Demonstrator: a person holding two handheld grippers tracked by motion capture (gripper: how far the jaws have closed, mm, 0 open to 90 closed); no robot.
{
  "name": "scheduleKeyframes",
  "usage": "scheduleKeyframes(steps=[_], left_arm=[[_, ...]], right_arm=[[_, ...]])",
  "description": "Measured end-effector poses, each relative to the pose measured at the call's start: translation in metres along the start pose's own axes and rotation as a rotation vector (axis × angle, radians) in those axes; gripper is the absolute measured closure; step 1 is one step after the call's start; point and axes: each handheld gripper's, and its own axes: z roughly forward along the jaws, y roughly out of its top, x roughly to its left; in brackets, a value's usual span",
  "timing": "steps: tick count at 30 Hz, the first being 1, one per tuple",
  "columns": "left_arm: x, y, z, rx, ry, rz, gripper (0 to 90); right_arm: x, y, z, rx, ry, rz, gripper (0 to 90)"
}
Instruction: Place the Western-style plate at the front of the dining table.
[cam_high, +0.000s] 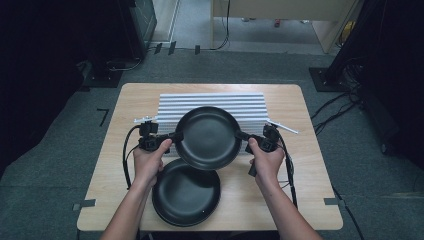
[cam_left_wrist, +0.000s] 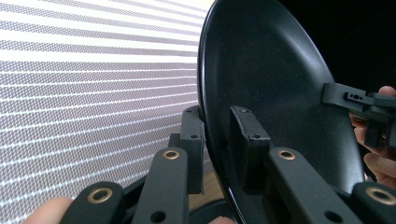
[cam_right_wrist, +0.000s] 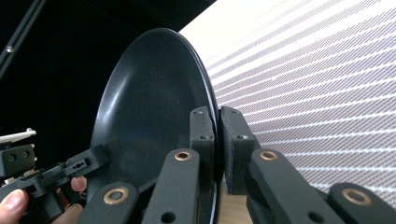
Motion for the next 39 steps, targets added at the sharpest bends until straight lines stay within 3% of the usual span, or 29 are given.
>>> scheduleKeyframes(steps=[10, 17, 22, 27, 39], left_arm=[[0.005, 0.014, 0.022, 0.020, 0.001, -0.008, 76.8], [0.014, 0.022, 0.038, 0.038, -0.004, -0.043, 76.8], [0.022, 0.029, 0.054, 0.060, 0.015, -0.031, 75.1], [0.031, 0.034, 0.070, 0.065, 0.028, -0.059, 74.9], [0.050, 0.037, 0.102, 0.102, 0.068, -0.121, 75.1]], right_arm=[[-0.013, 0.019, 0.012, -0.001, -0.034, 0.008, 84.9], [-0.019, 0.030, 0.022, -0.003, -0.059, 0.007, 84.8], [-0.023, 0.041, 0.035, -0.005, -0.086, -0.003, 84.7], [-0.029, 0.047, 0.044, -0.016, -0.101, -0.007, 84.8], [-0.057, 0.054, 0.070, 0.015, -0.136, 0.047, 84.6]])
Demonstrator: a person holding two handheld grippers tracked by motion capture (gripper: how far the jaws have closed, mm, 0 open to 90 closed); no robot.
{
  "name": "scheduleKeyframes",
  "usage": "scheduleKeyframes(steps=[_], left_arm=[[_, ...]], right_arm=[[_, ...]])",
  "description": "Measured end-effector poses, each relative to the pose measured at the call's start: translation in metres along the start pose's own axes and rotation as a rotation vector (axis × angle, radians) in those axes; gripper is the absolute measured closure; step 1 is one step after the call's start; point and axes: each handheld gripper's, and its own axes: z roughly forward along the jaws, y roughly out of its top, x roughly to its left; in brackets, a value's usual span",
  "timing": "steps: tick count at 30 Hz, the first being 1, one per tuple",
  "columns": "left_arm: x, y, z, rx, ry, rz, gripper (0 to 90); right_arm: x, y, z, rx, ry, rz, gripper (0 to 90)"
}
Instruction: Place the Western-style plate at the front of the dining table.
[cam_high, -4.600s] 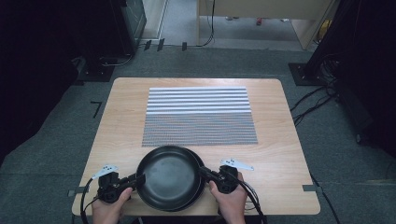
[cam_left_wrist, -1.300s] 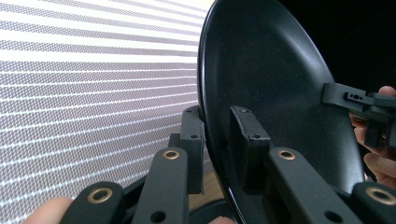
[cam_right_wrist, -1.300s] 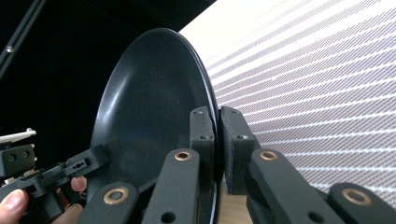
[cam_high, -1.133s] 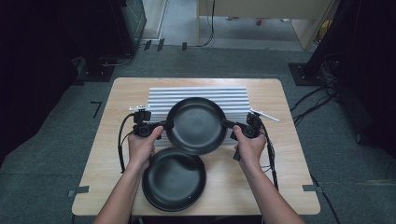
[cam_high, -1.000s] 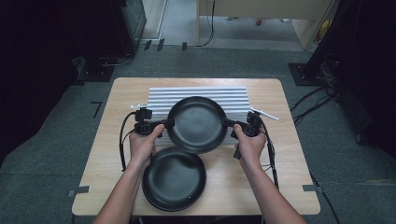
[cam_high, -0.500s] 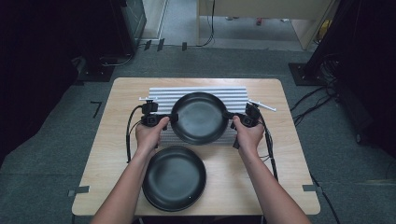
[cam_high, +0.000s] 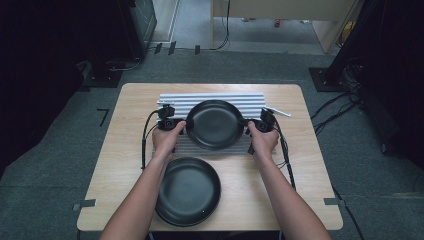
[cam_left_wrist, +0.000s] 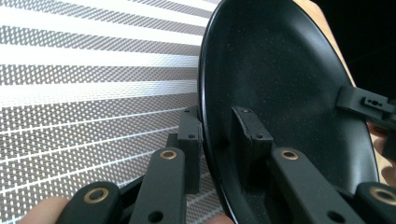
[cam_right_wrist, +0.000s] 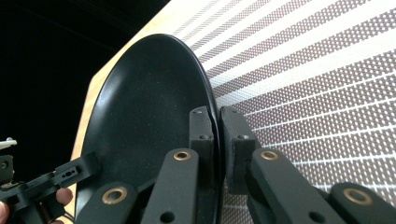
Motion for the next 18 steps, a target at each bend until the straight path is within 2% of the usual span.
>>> scheduleKeyframes(steps=[3, 11, 18], left_arm=[[0.005, 0.000, 0.006, -0.002, 0.005, -0.027, 75.1], [0.004, 0.009, 0.016, 0.016, 0.035, -0.010, 75.3], [0.007, 0.012, 0.024, 0.025, 0.044, -0.034, 75.3]], right_arm=[[-0.001, 0.000, 0.006, -0.002, -0.013, -0.008, 84.6], [-0.013, 0.001, 0.016, -0.009, -0.011, 0.036, 84.3], [-0.016, 0.004, 0.022, -0.019, -0.027, 0.038, 84.2]])
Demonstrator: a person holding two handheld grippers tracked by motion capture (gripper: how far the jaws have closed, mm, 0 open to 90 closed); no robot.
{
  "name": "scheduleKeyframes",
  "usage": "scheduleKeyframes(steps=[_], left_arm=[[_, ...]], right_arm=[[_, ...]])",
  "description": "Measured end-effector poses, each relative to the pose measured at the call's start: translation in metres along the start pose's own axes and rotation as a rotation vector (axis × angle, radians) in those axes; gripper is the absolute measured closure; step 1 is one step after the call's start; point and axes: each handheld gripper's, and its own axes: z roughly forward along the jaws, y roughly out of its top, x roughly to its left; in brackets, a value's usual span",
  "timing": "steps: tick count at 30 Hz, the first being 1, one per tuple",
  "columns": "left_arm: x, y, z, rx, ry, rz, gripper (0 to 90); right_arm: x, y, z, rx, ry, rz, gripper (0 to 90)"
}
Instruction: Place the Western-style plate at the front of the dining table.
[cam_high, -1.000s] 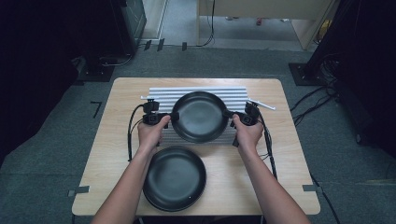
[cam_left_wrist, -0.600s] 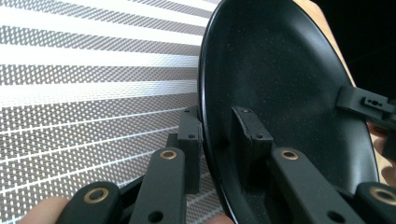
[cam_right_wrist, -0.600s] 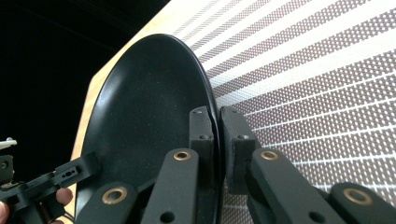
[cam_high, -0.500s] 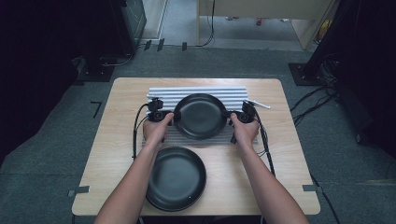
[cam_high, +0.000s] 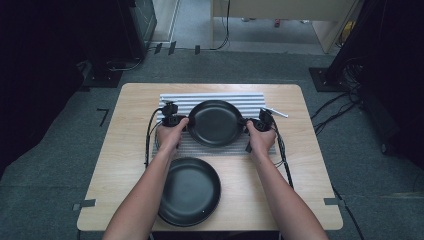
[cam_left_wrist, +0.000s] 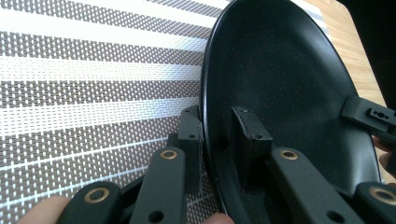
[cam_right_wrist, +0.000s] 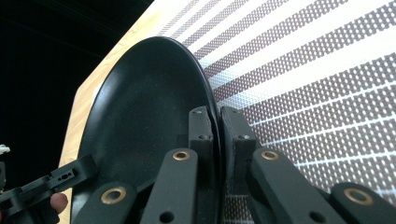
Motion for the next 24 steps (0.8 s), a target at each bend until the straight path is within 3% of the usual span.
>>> scheduleKeyframes(steps=[8, 15, 17, 21, 23, 24], left_arm=[[0.006, 0.000, 0.006, 0.006, 0.002, -0.017, 75.3], [0.011, 0.000, 0.008, -0.003, -0.028, -0.034, 75.8], [0.012, -0.001, 0.008, -0.007, -0.035, -0.040, 76.0], [0.013, -0.001, 0.008, -0.001, -0.043, -0.023, 75.4], [0.014, -0.001, 0.006, 0.000, -0.060, -0.021, 72.1], [0.014, -0.001, 0.005, -0.007, -0.068, -0.029, 66.2]], right_arm=[[-0.001, 0.000, 0.006, 0.001, -0.010, -0.005, 84.3], [-0.005, 0.000, 0.009, -0.003, 0.011, -0.010, 84.8], [-0.007, -0.001, 0.009, -0.006, 0.026, 0.011, 85.1], [-0.007, -0.002, 0.009, -0.015, 0.024, -0.012, 84.4], [-0.005, -0.002, 0.008, -0.021, 0.008, -0.033, 80.4], [-0.002, -0.003, 0.006, -0.034, 0.011, -0.043, 72.4]])
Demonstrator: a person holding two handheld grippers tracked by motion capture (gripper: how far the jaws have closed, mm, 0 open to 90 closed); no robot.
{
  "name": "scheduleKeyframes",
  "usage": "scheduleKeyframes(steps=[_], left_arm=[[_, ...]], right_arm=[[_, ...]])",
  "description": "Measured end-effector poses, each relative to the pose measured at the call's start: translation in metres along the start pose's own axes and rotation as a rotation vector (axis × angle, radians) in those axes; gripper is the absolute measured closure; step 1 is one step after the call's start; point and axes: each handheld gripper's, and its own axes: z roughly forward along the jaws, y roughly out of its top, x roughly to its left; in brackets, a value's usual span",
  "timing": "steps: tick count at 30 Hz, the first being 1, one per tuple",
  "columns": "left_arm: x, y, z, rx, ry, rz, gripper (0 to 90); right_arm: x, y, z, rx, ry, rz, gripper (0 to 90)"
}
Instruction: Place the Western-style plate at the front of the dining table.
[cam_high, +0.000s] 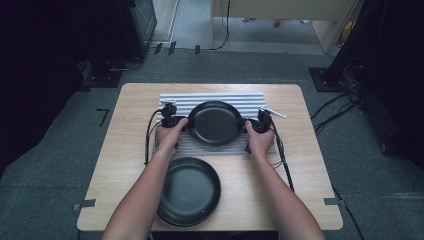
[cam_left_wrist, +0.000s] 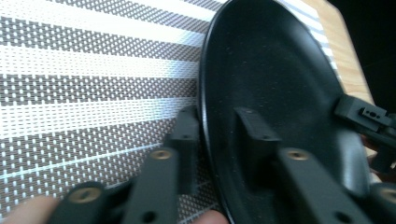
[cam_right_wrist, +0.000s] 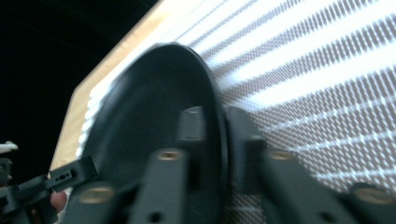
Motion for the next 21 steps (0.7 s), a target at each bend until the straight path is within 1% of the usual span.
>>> scheduleKeyframes(steps=[1, 2, 4, 5, 6, 7, 8, 9, 10, 11, 12, 13, 14, 16, 17, 18, 21], left_arm=[[0.001, 0.001, -0.004, -0.019, -0.011, -0.013, 63.3], [0.003, 0.002, -0.008, -0.035, -0.011, -0.019, 56.8], [0.004, 0.003, -0.016, -0.066, -0.013, -0.017, 51.2], [0.004, 0.003, -0.020, -0.082, -0.017, -0.017, 48.8], [0.005, 0.002, -0.025, -0.093, -0.021, -0.010, 46.3], [0.004, 0.002, -0.027, -0.094, -0.020, -0.001, 44.1], [0.004, 0.001, -0.031, -0.095, -0.019, 0.017, 43.0], [0.003, -0.001, -0.035, -0.100, -0.017, 0.030, 42.0], [0.001, -0.002, -0.038, -0.102, -0.019, 0.041, 41.3], [0.000, -0.004, -0.041, -0.104, -0.021, 0.054, 39.9], [-0.001, -0.006, -0.044, -0.106, -0.022, 0.067, 38.3], [-0.002, -0.009, -0.047, -0.105, -0.025, 0.076, 37.0], [-0.003, -0.011, -0.050, -0.095, -0.034, 0.088, 36.1], [-0.003, -0.016, -0.056, -0.094, -0.061, 0.106, 33.4], [-0.003, -0.019, -0.061, -0.095, -0.078, 0.118, 32.2], [-0.002, -0.021, -0.065, -0.101, -0.085, 0.126, 29.1], [0.002, -0.027, -0.077, -0.122, -0.089, 0.129, 24.7]], right_arm=[[0.001, 0.000, -0.001, -0.015, 0.006, -0.005, 69.3], [0.004, 0.000, -0.003, -0.028, 0.010, -0.010, 65.8], [0.006, 0.000, -0.005, -0.031, 0.008, -0.036, 61.6], [0.007, 0.000, -0.006, -0.036, 0.003, -0.058, 58.8], [0.008, -0.001, -0.007, -0.059, -0.023, -0.108, 54.1], [0.010, -0.002, -0.008, -0.102, -0.084, -0.168, 51.4], [0.011, -0.002, -0.010, -0.111, -0.104, -0.189, 50.9], [0.012, -0.001, -0.012, -0.117, -0.106, -0.199, 50.9], [0.012, -0.001, -0.015, -0.125, -0.100, -0.203, 50.4], [0.013, 0.000, -0.016, -0.132, -0.080, -0.219, 49.0], [0.014, 0.001, -0.018, -0.138, -0.049, -0.226, 47.5], [0.016, 0.001, -0.020, -0.141, -0.038, -0.237, 45.7], [0.019, 0.001, -0.022, -0.146, -0.039, -0.256, 45.6], [0.024, -0.001, -0.027, -0.148, -0.034, -0.293, 42.8], [0.027, -0.001, -0.030, -0.146, -0.030, -0.294, 42.7], [0.031, -0.002, -0.033, -0.143, -0.019, -0.294, 41.8], [0.037, -0.003, -0.041, -0.141, -0.010, -0.317, 39.7]])
